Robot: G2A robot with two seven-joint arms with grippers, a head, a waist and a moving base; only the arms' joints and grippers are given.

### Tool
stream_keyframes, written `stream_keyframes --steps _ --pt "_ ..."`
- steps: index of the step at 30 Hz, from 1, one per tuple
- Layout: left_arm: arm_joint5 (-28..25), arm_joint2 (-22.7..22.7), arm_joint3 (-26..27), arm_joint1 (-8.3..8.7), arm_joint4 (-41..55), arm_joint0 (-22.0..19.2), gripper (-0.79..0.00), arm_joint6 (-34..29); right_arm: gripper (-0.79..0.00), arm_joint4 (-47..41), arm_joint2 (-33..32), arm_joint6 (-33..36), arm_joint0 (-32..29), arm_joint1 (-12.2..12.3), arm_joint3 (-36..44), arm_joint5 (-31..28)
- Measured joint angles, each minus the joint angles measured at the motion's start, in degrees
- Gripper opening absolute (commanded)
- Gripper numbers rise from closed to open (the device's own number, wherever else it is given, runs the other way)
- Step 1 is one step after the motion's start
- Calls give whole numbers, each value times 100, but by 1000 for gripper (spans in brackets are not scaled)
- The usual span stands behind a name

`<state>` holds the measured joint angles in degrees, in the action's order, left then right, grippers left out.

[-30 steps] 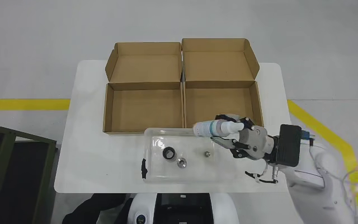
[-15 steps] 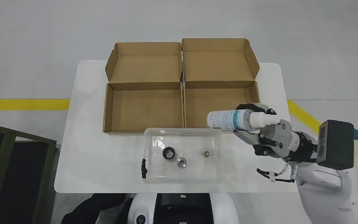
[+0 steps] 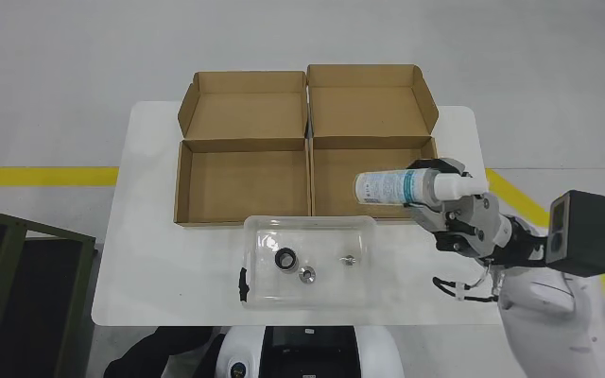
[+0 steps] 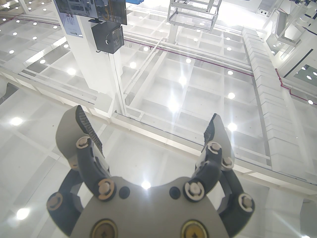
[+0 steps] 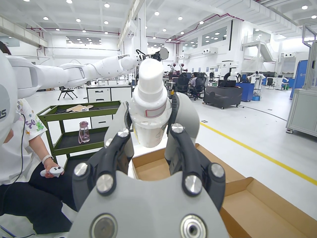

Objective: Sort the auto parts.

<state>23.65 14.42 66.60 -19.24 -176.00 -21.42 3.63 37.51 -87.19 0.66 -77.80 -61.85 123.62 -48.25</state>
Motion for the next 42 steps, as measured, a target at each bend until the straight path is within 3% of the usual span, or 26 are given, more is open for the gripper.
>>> stream_keyframes --steps 15,28,42 --pt "0 0 0 0 0 0 0 0 -785 1419 904 652 219 -70 -653 830" --pt "0 0 0 0 0 0 0 0 -785 2456 1716 1343 956 -163 -1555 1402" --pt "0 0 0 0 0 0 0 0 -785 2672 2313 1576 1739 -326 -2856 1975"
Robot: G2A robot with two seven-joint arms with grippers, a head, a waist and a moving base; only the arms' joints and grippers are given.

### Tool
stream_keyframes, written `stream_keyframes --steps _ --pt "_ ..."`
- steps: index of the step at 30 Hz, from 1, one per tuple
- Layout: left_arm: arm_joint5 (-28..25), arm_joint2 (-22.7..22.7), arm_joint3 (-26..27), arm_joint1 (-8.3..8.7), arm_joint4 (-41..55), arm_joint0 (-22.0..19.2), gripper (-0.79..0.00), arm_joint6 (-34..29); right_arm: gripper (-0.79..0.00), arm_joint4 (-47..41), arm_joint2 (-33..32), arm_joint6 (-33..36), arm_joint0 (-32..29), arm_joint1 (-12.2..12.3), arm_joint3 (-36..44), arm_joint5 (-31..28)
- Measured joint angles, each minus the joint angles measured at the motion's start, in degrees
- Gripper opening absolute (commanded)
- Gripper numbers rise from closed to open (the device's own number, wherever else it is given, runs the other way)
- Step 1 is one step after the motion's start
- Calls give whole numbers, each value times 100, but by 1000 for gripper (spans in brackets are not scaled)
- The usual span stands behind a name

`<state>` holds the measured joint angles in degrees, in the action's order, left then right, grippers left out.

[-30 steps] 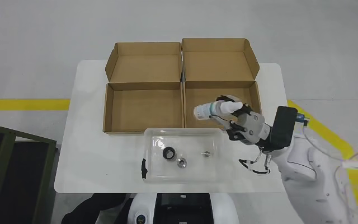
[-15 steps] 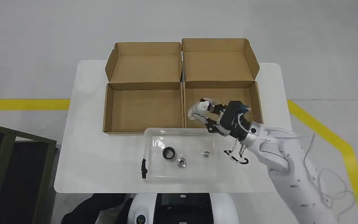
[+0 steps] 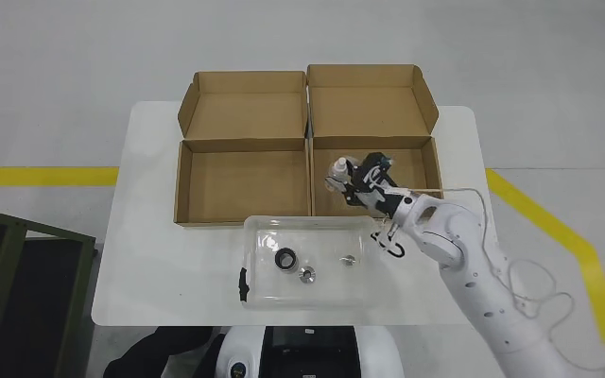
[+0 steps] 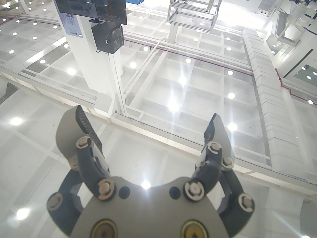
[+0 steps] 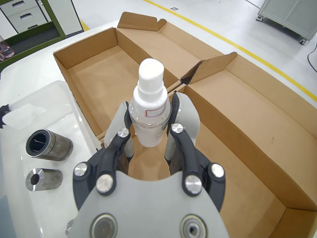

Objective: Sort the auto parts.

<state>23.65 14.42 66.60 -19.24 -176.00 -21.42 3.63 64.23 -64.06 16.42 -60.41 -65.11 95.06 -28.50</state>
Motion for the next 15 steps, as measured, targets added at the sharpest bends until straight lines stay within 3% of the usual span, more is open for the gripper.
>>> stream_keyframes --steps 15 --pt "0 0 0 0 0 0 0 0 -785 95 515 401 579 -170 -869 247"
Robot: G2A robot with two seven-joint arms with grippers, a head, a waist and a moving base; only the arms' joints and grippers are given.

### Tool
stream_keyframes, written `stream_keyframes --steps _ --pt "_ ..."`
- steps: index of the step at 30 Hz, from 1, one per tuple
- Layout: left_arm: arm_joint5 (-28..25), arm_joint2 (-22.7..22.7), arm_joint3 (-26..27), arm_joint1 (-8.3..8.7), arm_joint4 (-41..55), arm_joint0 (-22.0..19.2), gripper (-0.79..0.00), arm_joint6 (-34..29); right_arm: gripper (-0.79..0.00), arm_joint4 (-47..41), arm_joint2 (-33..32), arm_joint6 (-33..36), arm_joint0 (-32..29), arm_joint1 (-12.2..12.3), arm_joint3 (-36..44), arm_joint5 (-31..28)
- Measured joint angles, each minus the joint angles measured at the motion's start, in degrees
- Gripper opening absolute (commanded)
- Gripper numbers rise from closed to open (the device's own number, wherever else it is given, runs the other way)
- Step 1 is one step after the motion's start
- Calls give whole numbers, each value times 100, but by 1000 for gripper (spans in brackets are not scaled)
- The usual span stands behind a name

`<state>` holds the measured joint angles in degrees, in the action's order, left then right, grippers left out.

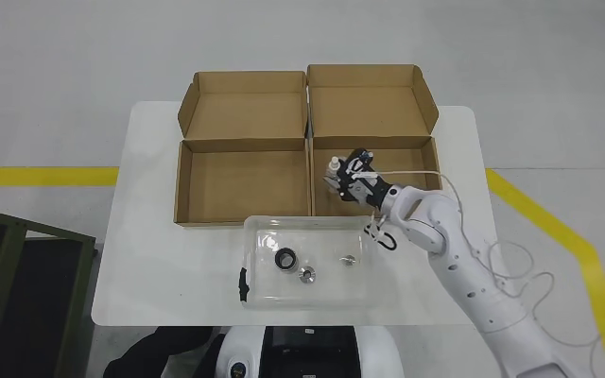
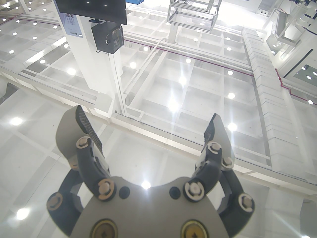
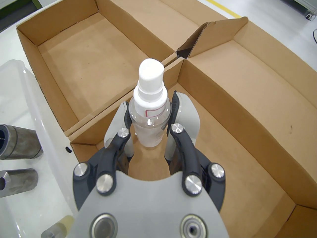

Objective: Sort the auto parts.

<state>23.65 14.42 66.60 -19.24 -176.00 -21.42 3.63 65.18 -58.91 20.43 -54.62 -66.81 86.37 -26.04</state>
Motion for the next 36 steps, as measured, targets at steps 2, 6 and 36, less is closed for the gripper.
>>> stream_keyframes --steps 2,6,36 --pt "0 0 0 0 0 0 0 0 -736 2 28 20 33 -13 -73 -9" --pt "0 0 0 0 0 0 0 0 -545 -7 64 63 87 -32 -174 -55" --pt "0 0 0 0 0 0 0 0 0 125 -1071 631 -866 273 1709 -993"
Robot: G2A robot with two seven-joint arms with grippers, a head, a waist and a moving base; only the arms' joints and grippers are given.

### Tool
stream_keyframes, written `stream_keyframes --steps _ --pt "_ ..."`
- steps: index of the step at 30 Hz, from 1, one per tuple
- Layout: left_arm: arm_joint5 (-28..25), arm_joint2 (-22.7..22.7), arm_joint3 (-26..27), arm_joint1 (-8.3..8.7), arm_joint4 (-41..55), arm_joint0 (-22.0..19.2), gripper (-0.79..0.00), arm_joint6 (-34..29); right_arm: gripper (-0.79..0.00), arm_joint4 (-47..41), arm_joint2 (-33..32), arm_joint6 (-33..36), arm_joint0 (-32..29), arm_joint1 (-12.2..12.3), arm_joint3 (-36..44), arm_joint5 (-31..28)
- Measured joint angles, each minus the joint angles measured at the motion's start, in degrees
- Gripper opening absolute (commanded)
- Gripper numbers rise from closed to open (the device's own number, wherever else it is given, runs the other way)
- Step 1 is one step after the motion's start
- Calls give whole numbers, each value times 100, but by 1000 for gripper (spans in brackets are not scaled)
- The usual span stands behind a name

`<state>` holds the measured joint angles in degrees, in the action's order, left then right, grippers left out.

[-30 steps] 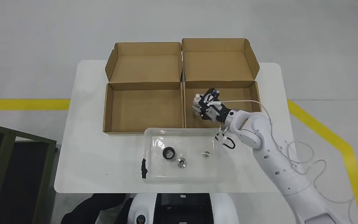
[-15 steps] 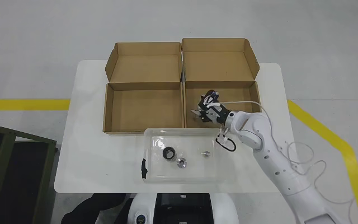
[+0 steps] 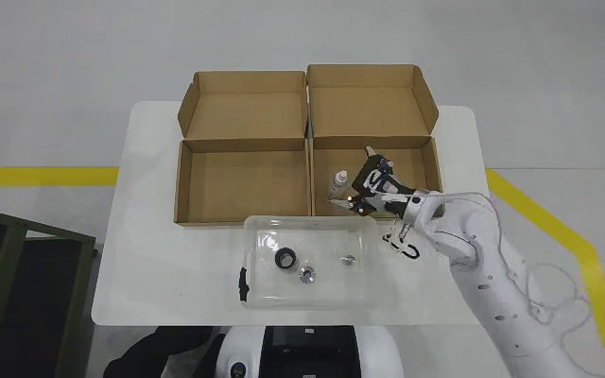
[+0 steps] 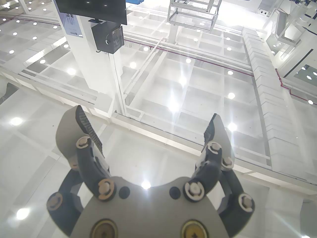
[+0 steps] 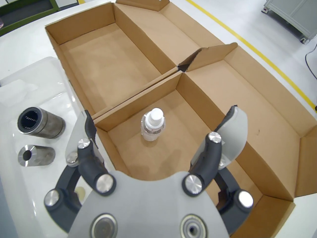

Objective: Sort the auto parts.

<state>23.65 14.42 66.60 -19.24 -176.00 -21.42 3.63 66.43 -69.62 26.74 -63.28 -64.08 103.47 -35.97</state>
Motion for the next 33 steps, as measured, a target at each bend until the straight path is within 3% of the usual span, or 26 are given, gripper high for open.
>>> stream_keyframes --steps 16,31,33 --pt "0 0 0 0 0 0 0 0 0 607 -197 1424 -1125 288 1816 -1454" --pt "0 0 0 0 0 0 0 0 0 1318 454 2355 -1117 369 1812 -1792" --pt "0 0 0 0 0 0 0 0 -68 1380 572 2395 -1060 366 1733 -1769"
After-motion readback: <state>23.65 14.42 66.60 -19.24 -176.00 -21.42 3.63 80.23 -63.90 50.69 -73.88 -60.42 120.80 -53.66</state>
